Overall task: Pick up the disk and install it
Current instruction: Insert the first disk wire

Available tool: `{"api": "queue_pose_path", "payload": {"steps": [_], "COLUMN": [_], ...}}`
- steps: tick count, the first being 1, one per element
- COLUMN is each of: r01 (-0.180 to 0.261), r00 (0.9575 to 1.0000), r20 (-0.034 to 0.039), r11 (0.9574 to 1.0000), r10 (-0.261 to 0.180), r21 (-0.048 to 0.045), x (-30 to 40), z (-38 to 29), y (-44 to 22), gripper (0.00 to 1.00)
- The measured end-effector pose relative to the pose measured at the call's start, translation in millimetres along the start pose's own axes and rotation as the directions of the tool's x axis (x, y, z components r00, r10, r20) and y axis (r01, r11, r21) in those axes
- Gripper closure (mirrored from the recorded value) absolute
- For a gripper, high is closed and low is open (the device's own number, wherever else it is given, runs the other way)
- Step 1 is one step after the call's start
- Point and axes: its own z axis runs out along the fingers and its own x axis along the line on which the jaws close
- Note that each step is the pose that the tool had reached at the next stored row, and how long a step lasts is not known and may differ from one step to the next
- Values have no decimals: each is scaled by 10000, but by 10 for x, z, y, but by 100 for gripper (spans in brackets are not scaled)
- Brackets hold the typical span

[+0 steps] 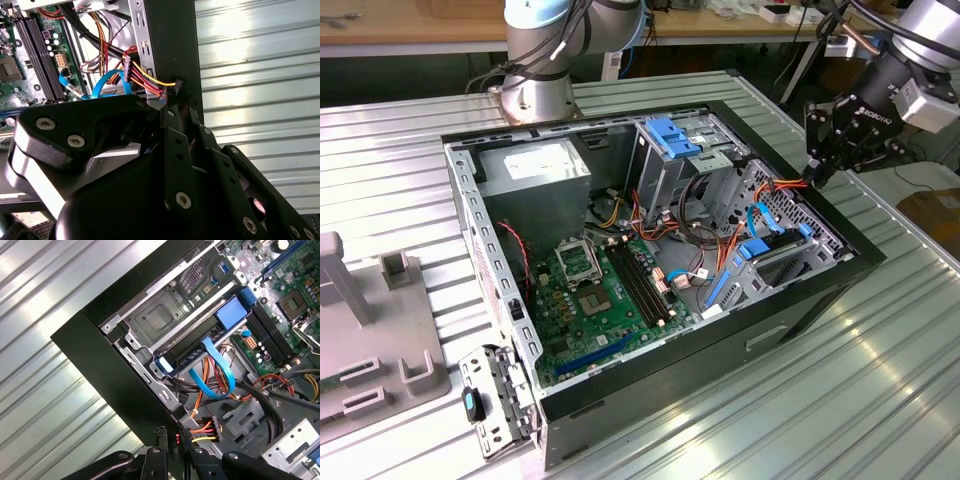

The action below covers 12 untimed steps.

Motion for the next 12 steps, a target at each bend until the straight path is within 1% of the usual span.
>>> {"api": "queue_pose_path", "payload": {"steps": [6, 7, 8, 9, 10, 11, 12], "r01": [0, 6, 11, 16, 17, 16, 17], "r00": [10000, 10000, 9999, 9998, 9995, 9995, 9993], "r20": [-7, -52, -159, -222, -303, -325, -375], "r11": [10000, 10000, 10000, 10000, 10000, 10000, 10000], "r10": [0, -5, -10, -14, -15, -15, -16], "r21": [2, 30, 59, 68, 43, 29, 30], "x": [-19, -32, -41, -48, -55, -57, -64], "z": [5, 9, 14, 17, 20, 21, 25], "y": [-33, -50, -61, -69, -78, -78, -76], "gripper": [76, 76, 76, 76, 76, 76, 76]}}
